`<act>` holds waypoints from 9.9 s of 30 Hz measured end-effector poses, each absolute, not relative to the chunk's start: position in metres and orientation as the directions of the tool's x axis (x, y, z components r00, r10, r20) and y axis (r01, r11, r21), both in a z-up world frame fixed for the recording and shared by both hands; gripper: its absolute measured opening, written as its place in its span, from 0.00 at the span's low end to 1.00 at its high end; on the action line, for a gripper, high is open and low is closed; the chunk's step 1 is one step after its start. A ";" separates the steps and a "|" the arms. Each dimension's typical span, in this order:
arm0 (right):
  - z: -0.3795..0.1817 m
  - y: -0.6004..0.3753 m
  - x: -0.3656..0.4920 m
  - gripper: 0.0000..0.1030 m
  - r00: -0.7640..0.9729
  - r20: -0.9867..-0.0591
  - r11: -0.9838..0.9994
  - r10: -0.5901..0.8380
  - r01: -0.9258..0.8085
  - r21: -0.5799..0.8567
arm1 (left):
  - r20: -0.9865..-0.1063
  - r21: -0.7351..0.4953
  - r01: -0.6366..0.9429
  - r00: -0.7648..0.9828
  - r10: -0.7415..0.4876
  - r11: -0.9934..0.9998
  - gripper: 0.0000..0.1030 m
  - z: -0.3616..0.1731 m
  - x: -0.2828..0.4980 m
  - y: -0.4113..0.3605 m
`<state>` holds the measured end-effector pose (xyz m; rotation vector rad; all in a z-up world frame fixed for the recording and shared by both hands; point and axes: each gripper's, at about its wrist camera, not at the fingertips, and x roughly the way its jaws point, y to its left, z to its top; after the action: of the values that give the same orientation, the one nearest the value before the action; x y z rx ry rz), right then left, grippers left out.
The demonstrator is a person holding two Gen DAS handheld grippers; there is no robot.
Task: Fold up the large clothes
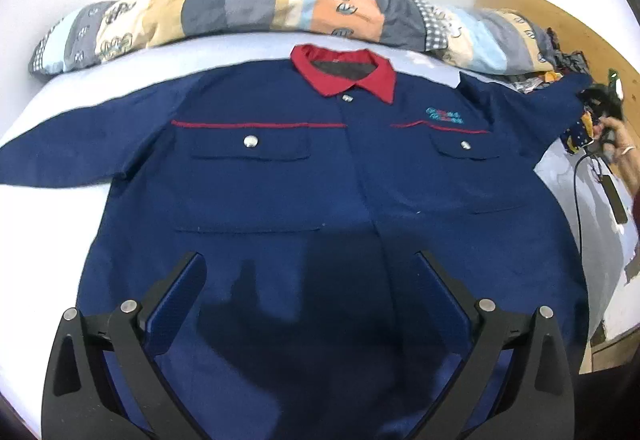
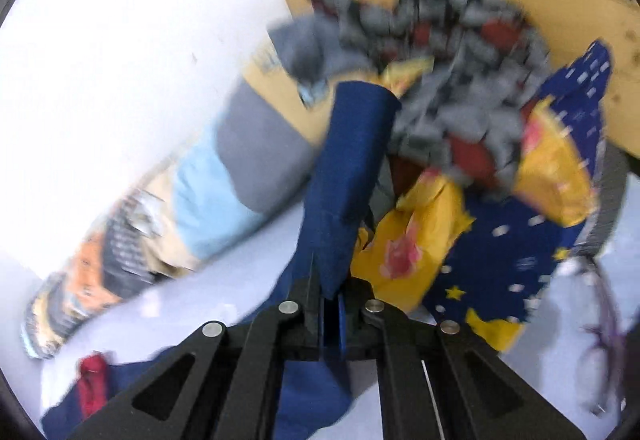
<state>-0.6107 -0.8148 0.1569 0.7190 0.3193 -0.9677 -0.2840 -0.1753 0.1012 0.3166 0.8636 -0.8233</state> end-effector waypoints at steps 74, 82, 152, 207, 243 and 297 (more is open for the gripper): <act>0.099 -0.272 -0.194 0.56 0.686 -0.709 0.863 0.164 0.247 0.440 | -0.713 -0.242 0.505 0.487 -0.505 0.829 0.99 0.140 -0.216 -0.028; 0.072 -0.257 -0.171 0.49 0.497 -0.866 0.932 0.057 0.285 0.225 | -0.728 -0.223 0.475 0.500 -0.470 0.851 0.99 0.135 -0.206 -0.028; 0.148 -0.379 -0.408 0.54 0.734 -0.667 0.727 -0.128 0.527 0.441 | -0.465 -0.726 0.124 0.637 -0.615 0.677 0.02 0.156 0.143 0.121; 0.188 -0.463 -0.531 0.55 0.768 -0.490 0.545 -0.412 0.639 0.543 | -0.873 -0.085 0.873 0.167 -0.458 0.480 0.71 0.061 -0.293 -0.358; 0.043 -0.373 -0.706 0.56 0.634 -0.765 0.438 -0.114 0.723 0.534 | -0.853 -0.331 0.431 0.244 -0.461 0.840 0.71 0.046 -0.291 0.088; 0.075 -0.375 -0.686 0.11 0.991 -0.082 0.323 0.108 0.043 0.946 | -0.852 -0.310 0.589 0.176 -0.493 0.747 0.20 0.035 -0.302 0.006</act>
<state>-0.6863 -0.3747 0.0753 1.2428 0.1385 0.0424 -0.3020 0.0062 0.0355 0.0976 1.1645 -0.7673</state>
